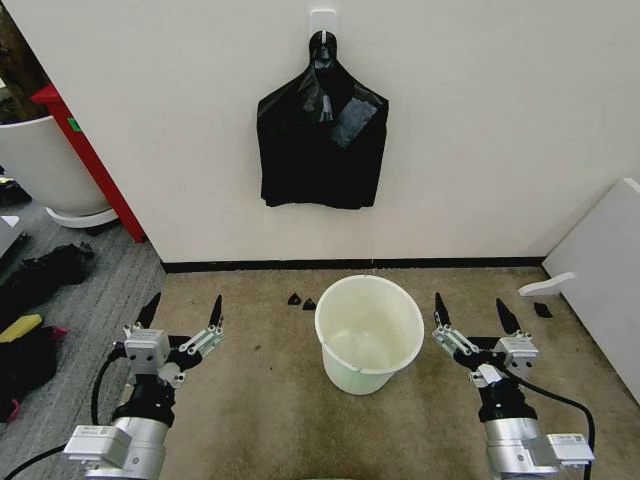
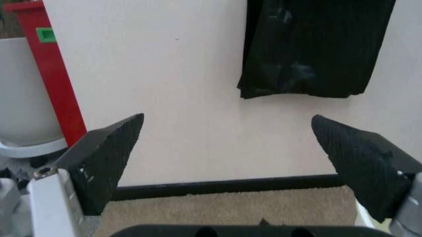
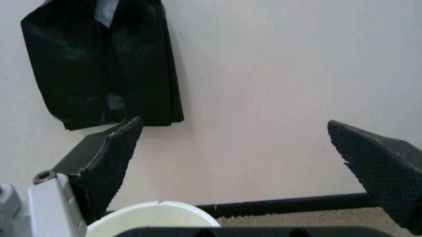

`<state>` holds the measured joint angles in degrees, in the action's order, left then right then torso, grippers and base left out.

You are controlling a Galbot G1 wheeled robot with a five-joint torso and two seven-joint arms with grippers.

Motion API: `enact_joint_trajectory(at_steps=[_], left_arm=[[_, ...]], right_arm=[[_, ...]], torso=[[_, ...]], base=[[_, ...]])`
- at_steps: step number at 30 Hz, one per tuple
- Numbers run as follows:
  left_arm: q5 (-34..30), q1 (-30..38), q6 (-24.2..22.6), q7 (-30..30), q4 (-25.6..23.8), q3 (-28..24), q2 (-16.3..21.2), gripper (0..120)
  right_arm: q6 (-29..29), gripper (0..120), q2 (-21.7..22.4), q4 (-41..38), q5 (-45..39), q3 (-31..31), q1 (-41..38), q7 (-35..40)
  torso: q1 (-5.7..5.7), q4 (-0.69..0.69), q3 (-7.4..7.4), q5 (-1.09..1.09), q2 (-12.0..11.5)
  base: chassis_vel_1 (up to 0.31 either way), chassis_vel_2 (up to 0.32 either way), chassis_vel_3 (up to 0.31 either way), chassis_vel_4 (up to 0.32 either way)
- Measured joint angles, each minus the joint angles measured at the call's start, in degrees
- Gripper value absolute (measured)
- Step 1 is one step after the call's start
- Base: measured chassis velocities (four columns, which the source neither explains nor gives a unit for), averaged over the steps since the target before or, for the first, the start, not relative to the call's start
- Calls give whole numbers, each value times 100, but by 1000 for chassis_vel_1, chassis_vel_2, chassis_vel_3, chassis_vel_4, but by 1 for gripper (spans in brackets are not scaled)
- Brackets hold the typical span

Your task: Place the garbage bag over the trash bin.

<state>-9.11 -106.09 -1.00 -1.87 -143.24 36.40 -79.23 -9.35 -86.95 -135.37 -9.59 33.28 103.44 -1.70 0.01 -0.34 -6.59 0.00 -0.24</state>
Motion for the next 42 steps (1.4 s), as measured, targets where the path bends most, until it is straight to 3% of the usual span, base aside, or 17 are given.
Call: enact_joint_trajectory(at_steps=[42], left_arm=[[-42,9,-5,67,0,40,59,100]], right_arm=[[148,100,25,-76,-156,13,-75,-25]], torso=[[0,0,0,0,0]], base=[[0,0,0,0]])
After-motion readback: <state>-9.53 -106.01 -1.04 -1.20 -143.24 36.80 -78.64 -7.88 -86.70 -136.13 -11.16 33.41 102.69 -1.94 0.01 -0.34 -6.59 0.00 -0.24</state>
